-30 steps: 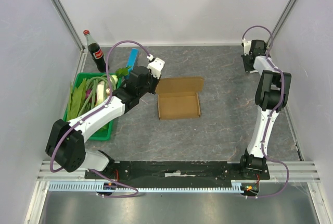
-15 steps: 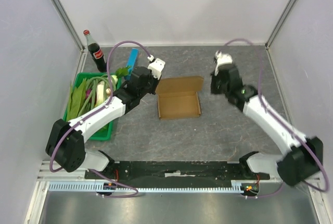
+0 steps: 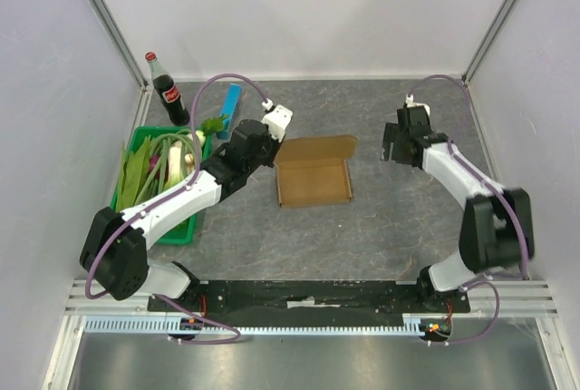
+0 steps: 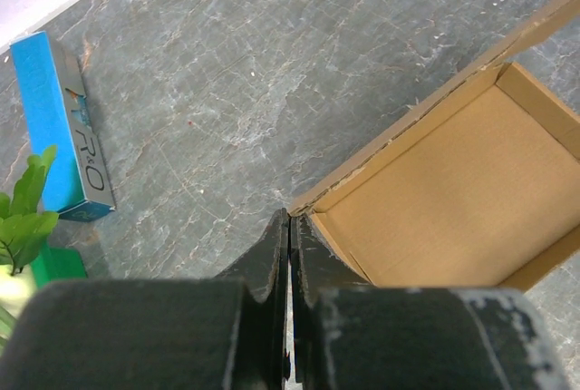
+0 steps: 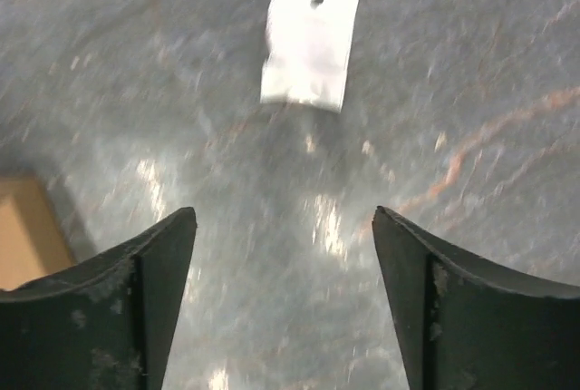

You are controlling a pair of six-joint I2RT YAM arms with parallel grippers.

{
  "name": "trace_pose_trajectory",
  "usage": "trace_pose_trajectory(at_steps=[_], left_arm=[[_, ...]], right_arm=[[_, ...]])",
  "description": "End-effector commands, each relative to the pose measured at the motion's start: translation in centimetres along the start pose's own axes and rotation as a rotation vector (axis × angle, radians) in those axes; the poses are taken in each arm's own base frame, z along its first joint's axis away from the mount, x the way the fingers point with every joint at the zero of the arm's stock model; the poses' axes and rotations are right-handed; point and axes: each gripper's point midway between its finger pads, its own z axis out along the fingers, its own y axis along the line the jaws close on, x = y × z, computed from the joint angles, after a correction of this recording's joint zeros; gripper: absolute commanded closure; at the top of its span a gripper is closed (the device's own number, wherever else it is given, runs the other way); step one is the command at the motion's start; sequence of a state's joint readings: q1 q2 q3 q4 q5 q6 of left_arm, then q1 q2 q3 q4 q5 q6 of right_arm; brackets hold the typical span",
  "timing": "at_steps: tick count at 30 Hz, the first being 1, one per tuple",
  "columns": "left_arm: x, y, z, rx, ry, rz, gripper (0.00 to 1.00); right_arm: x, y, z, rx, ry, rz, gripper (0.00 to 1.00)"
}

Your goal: Fold the paper box

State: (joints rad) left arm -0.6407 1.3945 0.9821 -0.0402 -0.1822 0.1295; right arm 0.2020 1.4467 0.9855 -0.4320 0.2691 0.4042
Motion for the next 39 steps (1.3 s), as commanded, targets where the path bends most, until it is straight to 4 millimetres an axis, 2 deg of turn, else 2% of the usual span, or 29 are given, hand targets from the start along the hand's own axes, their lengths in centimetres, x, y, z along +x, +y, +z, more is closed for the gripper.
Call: trace_pose_trajectory(at_steps=[1, 2, 3, 4, 6, 7, 9, 10, 13, 19, 21, 24, 25, 26, 27, 29, 30, 31, 33, 34, 39], left_arm=[[-0.7, -0.5, -0.4, 0.007, -0.032, 0.038, 0.98], [-0.8, -0.7, -0.4, 0.015, -0.032, 0.038, 0.98], [-0.9, -0.7, -0.4, 0.015, -0.033, 0.038, 0.98], [-0.9, -0.8, -0.5, 0.019, -0.034, 0.040, 0.98], [-1.1, -0.9, -0.5, 0.021, -0.039, 0.039, 0.98], [-1.1, -0.8, -0.5, 0.019, -0.040, 0.038, 0.98], [-1.1, -0.9, -0.5, 0.021, -0.040, 0.040, 0.98], [-1.0, -0.9, -0.5, 0.023, -0.038, 0.041, 0.98], [-1.2, -0.8, -0.6, 0.021, -0.043, 0.039, 0.98], [-1.4, -0.9, -0.7, 0.024, -0.049, 0.041, 0.98], [-1.4, -1.0, -0.7, 0.028, -0.051, 0.040, 0.98], [-1.5, -1.0, -0.7, 0.028, -0.052, 0.041, 0.98], [-1.4, -1.0, -0.7, 0.028, -0.051, 0.040, 0.98], [-1.5, -1.0, -0.8, 0.027, -0.052, 0.041, 0.98], [-1.5, -1.0, -0.8, 0.028, -0.052, 0.039, 0.98], [-1.5, -1.0, -0.8, 0.030, -0.053, 0.041, 0.98], [-1.6, -1.1, -0.8, 0.033, -0.055, 0.039, 0.98], [-1.6, -1.1, -0.8, 0.032, -0.056, 0.040, 0.98], [-1.7, -1.1, -0.8, 0.032, -0.056, 0.039, 0.98], [-1.8, -1.0, -0.9, 0.032, -0.059, 0.038, 0.98], [-1.6, -1.1, -0.8, 0.033, -0.055, 0.038, 0.98]], right_arm=[[-3.9, -0.3, 4.2, 0.025, 0.028, -0.024, 0.09], [-4.1, -1.0, 5.0, 0.038, 0.038, -0.022, 0.03], [-3.3, -1.0, 6.4, 0.041, 0.078, -0.029, 0.02], [-4.4, -0.7, 6.7, 0.032, 0.065, -0.027, 0.02], [-4.0, -0.8, 8.4, 0.050, 0.093, -0.026, 0.02], [-4.8, -0.6, 8.7, 0.046, 0.084, -0.017, 0.02], [-3.7, -0.9, 10.1, 0.064, 0.140, -0.014, 0.04], [-4.0, -1.0, 10.3, 0.079, 0.137, -0.011, 0.05], [-3.4, -0.8, 11.1, 0.081, 0.153, -0.005, 0.09], [-1.5, -2.1, 12.3, 0.127, 0.195, 0.010, 0.16], [-1.0, -2.0, 12.5, 0.105, 0.215, 0.023, 0.18], [-0.4, -2.2, 12.5, 0.094, 0.227, 0.042, 0.24], [-0.2, -2.3, 12.4, 0.092, 0.230, 0.046, 0.29], [-0.4, -2.3, 12.2, 0.083, 0.222, 0.055, 0.30], [0.4, -2.2, 12.0, 0.066, 0.237, 0.058, 0.30], [0.3, -2.5, 11.8, 0.048, 0.221, 0.088, 0.36], [1.2, -2.2, 11.7, 0.023, 0.242, 0.095, 0.39], [1.3, -2.7, 11.8, 0.017, 0.243, 0.116, 0.47], [1.8, -2.4, 11.7, -0.007, 0.240, 0.129, 0.55], [1.8, -3.2, 11.9, -0.016, 0.238, 0.157, 0.60], [0.4, -2.7, 10.7, -0.066, 0.182, 0.173, 0.74]])
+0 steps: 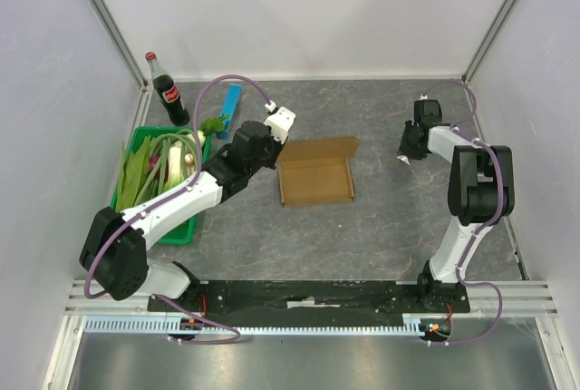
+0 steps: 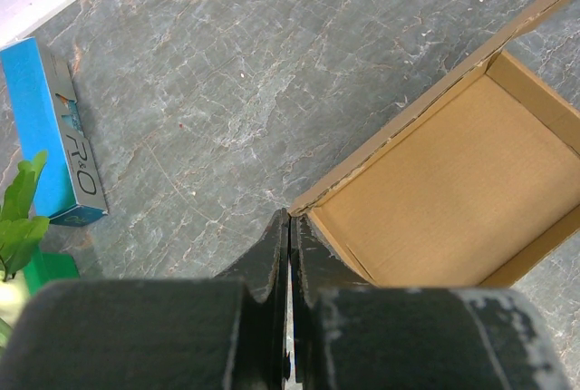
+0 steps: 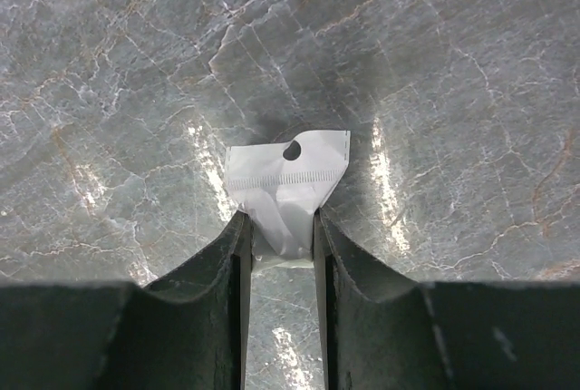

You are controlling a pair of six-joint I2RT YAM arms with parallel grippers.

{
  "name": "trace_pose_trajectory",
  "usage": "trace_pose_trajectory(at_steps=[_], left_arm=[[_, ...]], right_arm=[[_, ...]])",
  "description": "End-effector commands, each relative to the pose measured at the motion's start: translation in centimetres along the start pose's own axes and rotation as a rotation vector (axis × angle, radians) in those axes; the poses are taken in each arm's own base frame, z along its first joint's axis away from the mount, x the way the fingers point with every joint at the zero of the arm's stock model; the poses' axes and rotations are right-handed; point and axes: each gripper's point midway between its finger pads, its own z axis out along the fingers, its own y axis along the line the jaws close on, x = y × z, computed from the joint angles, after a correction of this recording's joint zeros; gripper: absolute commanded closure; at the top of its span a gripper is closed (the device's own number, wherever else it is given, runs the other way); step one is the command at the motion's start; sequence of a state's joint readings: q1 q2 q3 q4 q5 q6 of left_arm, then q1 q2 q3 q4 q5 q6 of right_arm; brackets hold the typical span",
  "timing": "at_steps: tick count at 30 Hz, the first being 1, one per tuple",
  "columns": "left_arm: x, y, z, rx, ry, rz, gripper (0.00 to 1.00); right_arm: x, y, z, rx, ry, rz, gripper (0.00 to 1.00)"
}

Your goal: Fold the paper box

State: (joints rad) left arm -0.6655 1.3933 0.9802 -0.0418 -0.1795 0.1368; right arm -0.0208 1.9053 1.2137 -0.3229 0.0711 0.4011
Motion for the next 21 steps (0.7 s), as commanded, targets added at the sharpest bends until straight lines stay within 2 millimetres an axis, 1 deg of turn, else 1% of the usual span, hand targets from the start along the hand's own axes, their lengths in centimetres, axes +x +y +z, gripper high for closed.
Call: trace_pose_trajectory(at_steps=[1, 2, 3, 4, 5, 6, 7, 8, 9, 10, 11, 12, 13, 14, 15, 16, 17, 18, 19, 21], left_arm=[[-1.6, -0.1, -0.7, 0.007, -0.054, 0.022, 0.98], [-1.6, -0.1, -0.7, 0.007, -0.053, 0.021, 0.98], [-1.5, 0.0, -0.7, 0.004, -0.050, 0.023, 0.98], [-1.6, 0.0, -0.7, 0.002, -0.052, 0.022, 0.98], [-1.5, 0.0, -0.7, 0.003, -0.051, 0.024, 0.98], [-1.6, 0.0, -0.7, 0.003, -0.051, 0.024, 0.98], [-1.5, 0.0, -0.7, 0.003, -0.051, 0.024, 0.98], [-1.4, 0.0, -0.5, 0.003, -0.046, 0.023, 0.98], [-1.4, 0.0, -0.6, 0.003, -0.046, 0.023, 0.98], [-1.4, 0.0, -0.5, 0.003, -0.046, 0.023, 0.98], [-1.3, -0.1, -0.4, 0.007, -0.044, 0.025, 0.98], [-1.3, -0.1, -0.4, 0.005, -0.044, 0.024, 0.98], [-1.3, 0.0, -0.4, 0.002, -0.042, 0.027, 0.98], [-1.2, -0.1, -0.3, 0.001, -0.039, 0.030, 0.98], [-1.0, 0.0, -0.2, -0.003, -0.032, 0.034, 0.98], [-1.0, 0.1, -0.2, -0.007, -0.033, 0.037, 0.98], [-0.9, 0.1, -0.1, -0.011, -0.027, 0.039, 0.98], [-0.9, 0.1, -0.1, -0.013, -0.027, 0.037, 0.98], [-1.1, 0.2, -0.2, -0.014, -0.033, 0.038, 0.98], [-1.2, 0.0, -0.3, -0.004, -0.036, 0.034, 0.98]], right_arm=[[0.4, 0.4, -1.9, -0.056, -0.007, 0.018, 0.76], [0.2, 0.6, -2.7, -0.069, -0.018, 0.017, 0.78], [0.7, 0.6, -3.3, -0.073, -0.015, 0.026, 0.81], [0.0, 1.0, -5.0, -0.089, -0.053, 0.029, 0.82], [0.4, 2.3, -6.0, -0.157, -0.049, 0.023, 0.83], [1.8, 2.5, -6.5, -0.176, -0.030, 0.019, 0.83], [2.3, 4.5, -8.9, -0.225, -0.054, -0.024, 0.83], [3.0, 5.5, -10.1, -0.249, -0.062, -0.048, 0.83], [4.7, 6.0, -10.8, -0.261, -0.050, -0.074, 0.83], [5.6, 8.6, -13.7, -0.329, -0.088, -0.119, 0.83], [6.6, 9.8, -15.0, -0.365, -0.095, -0.140, 0.83], [9.4, 11.6, -16.1, -0.411, -0.073, -0.193, 0.83], [9.9, 12.6, -17.9, -0.453, -0.096, -0.186, 0.83], [10.9, 13.2, -18.6, -0.468, -0.092, -0.208, 0.83], [11.4, 13.8, -19.2, -0.472, -0.104, -0.219, 0.83], [12.4, 15.7, -20.7, -0.520, -0.129, -0.251, 0.83], [13.4, 16.6, -21.0, -0.548, -0.138, -0.244, 0.83], [13.8, 17.9, -21.5, -0.588, -0.165, -0.258, 0.83], [14.3, 20.0, -22.1, -0.636, -0.213, -0.278, 0.83], [14.5, 22.0, -22.1, -0.658, -0.252, -0.320, 0.83]])
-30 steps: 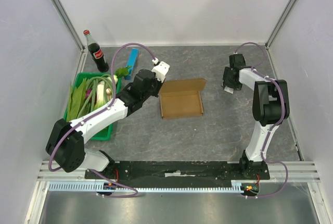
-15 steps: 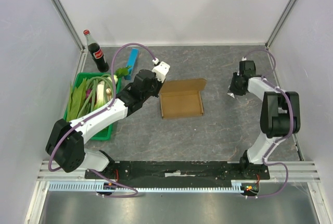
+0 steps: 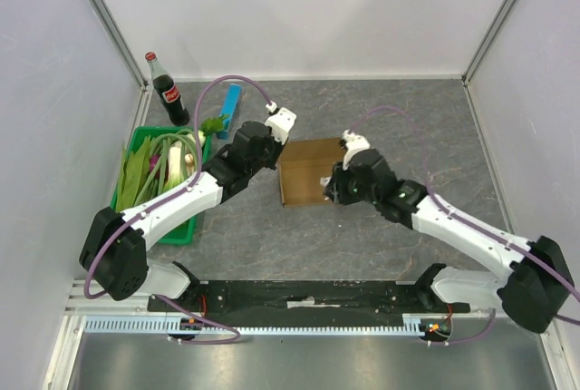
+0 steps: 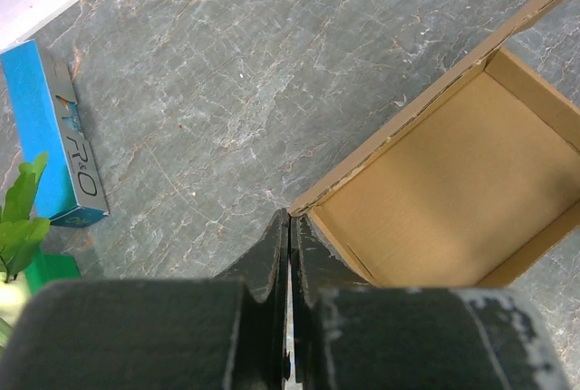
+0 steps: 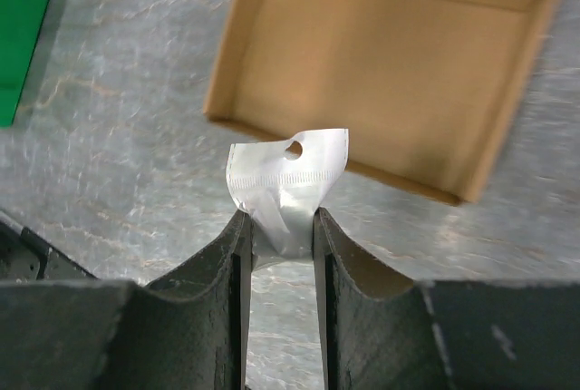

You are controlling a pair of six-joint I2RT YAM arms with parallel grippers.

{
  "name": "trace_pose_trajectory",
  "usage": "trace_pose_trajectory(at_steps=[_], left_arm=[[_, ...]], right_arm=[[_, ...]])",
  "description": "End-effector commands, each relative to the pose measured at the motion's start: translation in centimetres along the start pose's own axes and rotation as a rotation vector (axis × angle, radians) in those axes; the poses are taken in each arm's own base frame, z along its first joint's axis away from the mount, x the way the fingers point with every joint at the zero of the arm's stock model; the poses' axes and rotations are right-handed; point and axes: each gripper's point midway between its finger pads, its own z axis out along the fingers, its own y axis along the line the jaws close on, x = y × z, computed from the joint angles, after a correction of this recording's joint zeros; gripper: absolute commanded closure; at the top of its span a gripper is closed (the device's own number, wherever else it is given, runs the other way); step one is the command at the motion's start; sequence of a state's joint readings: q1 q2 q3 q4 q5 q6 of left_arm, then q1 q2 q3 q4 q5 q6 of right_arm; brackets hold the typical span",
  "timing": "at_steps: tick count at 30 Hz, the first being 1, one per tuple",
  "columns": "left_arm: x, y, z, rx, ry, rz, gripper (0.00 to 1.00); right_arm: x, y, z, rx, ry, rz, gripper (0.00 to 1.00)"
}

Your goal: Fold the paper box

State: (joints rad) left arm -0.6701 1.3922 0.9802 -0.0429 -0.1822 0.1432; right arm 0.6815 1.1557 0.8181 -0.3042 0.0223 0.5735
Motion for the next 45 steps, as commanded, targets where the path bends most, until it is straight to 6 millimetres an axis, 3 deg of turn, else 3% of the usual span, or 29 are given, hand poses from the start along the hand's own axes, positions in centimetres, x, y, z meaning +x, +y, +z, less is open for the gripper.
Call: trace_pose_trajectory(at_steps=[1, 5, 7, 8, 11, 12, 14, 15, 17, 18, 21, 27, 29, 30, 33, 45], left_arm=[[-1.2, 0.0, -0.3, -0.004, -0.038, 0.029, 0.98], [-1.0, -0.5, -0.6, -0.004, -0.043, 0.055, 0.98], [-1.0, -0.7, -0.7, -0.004, -0.045, 0.070, 0.98], [-1.1, -0.9, -0.8, -0.002, -0.047, 0.080, 0.98], [-1.1, -1.1, -0.9, -0.001, -0.052, 0.096, 0.98], [-1.0, -1.2, -1.0, 0.002, -0.051, 0.098, 0.98], [-0.9, -1.1, -1.0, -0.003, -0.049, 0.105, 0.98], [-0.8, -1.1, -0.9, -0.003, -0.044, 0.107, 0.98], [-0.7, -1.1, -0.8, -0.006, -0.042, 0.114, 0.98], [-0.5, -1.1, -0.9, -0.006, -0.037, 0.118, 0.98], [-0.9, -1.0, -0.8, -0.013, -0.057, 0.122, 0.98], [-0.8, -1.3, -0.7, 0.005, -0.059, 0.135, 0.98], [-0.7, -1.3, -0.7, 0.009, -0.057, 0.134, 0.98], [-0.8, -1.4, -0.7, 0.012, -0.061, 0.134, 0.98], [-0.8, -1.4, -0.7, 0.015, -0.058, 0.131, 0.98], [-0.9, -1.3, -0.9, 0.010, -0.062, 0.138, 0.98]], right_arm=[[-0.9, 3.2, 3.6, 0.004, -0.127, -0.036, 0.83], [-2.3, 5.2, 6.2, -0.009, -0.180, -0.110, 0.79], [-1.1, 4.4, 7.6, 0.042, -0.110, -0.144, 0.59], [-1.3, 4.3, 7.5, 0.065, -0.086, -0.148, 0.41], [0.2, 2.0, 6.0, 0.134, -0.029, -0.204, 0.22], [-1.2, 1.5, 4.3, 0.133, -0.080, -0.230, 0.19], [-1.1, -0.1, 3.2, 0.115, -0.078, -0.244, 0.14], [-2.8, -2.9, 2.0, 0.158, -0.107, -0.212, 0.15], [-3.4, -5.8, 1.3, 0.171, -0.093, -0.205, 0.17], [-4.6, -8.8, 0.4, 0.224, -0.114, -0.173, 0.18], [-5.4, -11.4, 0.2, 0.239, -0.102, -0.260, 0.23], [-6.1, -11.9, 3.8, 0.100, -0.072, -0.417, 0.34], [-6.2, -10.9, 4.5, 0.027, -0.096, -0.473, 0.37], [-7.4, -10.4, 4.6, 0.005, -0.151, -0.497, 0.39], [-8.3, -10.2, 4.9, 0.003, -0.229, -0.559, 0.40], [-8.9, -11.8, 5.3, 0.048, -0.307, -0.633, 0.39]])
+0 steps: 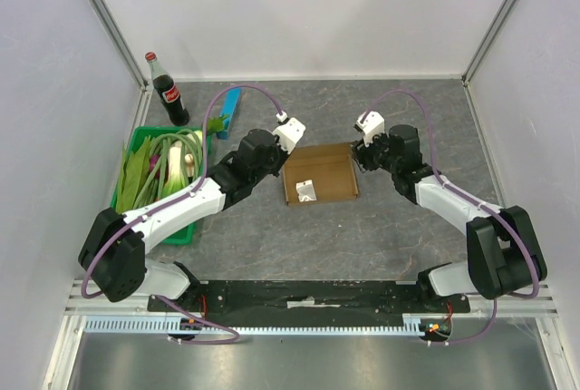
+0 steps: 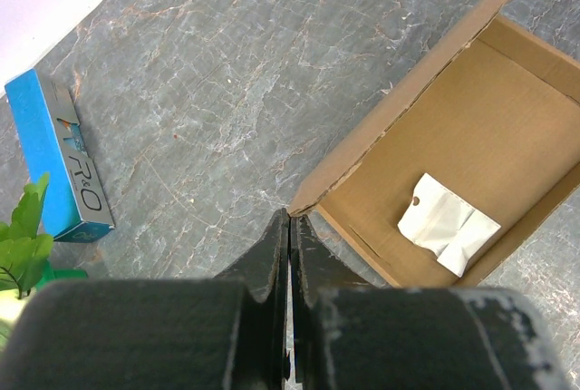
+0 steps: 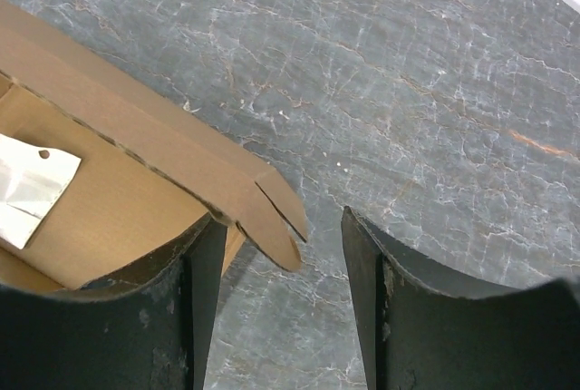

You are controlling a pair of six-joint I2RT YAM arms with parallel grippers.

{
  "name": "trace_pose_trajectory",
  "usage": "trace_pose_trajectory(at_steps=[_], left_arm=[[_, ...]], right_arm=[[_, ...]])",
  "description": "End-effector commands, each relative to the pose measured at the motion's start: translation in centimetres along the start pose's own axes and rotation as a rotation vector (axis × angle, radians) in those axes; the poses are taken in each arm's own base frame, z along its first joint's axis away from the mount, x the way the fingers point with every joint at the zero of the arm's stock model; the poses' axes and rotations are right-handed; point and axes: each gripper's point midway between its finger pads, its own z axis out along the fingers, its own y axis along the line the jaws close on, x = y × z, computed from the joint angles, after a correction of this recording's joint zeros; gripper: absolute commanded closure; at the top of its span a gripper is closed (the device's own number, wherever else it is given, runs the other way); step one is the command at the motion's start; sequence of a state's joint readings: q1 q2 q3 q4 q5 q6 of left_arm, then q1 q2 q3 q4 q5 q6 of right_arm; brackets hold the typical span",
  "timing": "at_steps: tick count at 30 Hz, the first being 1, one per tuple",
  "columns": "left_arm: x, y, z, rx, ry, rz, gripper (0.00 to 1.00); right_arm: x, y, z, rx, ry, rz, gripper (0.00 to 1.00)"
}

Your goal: Fold the paper box

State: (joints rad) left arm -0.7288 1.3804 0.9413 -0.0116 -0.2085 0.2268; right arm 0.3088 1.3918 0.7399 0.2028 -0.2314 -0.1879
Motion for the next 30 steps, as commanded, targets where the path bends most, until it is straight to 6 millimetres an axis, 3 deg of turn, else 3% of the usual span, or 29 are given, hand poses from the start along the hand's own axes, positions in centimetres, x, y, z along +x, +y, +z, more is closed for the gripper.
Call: trace_pose_trajectory(at_steps=[1, 7, 11, 16, 18, 22, 30], left_arm=[[-1.1, 0.4, -0.5, -0.014, -0.045, 0.029, 0.98], [-1.3, 0.5, -0.5, -0.013, -0.049, 0.031, 0.98], [-1.2, 0.4, -0.5, -0.012, -0.050, 0.037, 0.98], [-1.1, 0.4, -0.5, -0.009, -0.049, 0.038, 0.98], [-0.9, 0.3, -0.4, -0.009, -0.046, 0.040, 0.98], [-1.0, 0.4, -0.4, -0.010, -0.049, 0.041, 0.98], [-0.8, 0.4, -0.5, -0.010, -0.049, 0.045, 0.98]], right_arm=[[-1.3, -1.0, 0.2, 0.003, -0.091, -0.043, 0.40], [-0.9, 0.1, 1.0, -0.069, -0.119, -0.066, 0.53], [-1.0, 1.0, 1.3, -0.118, -0.137, -0.072, 0.72], [-1.1, 1.6, 1.4, -0.150, -0.154, -0.075, 0.82], [-0.8, 1.4, 1.6, -0.144, -0.142, -0.075, 0.81], [-0.8, 0.0, 1.8, -0.071, -0.135, -0.039, 0.61], [-1.8, -1.3, 2.4, -0.027, -0.145, -0.066, 0.58]])
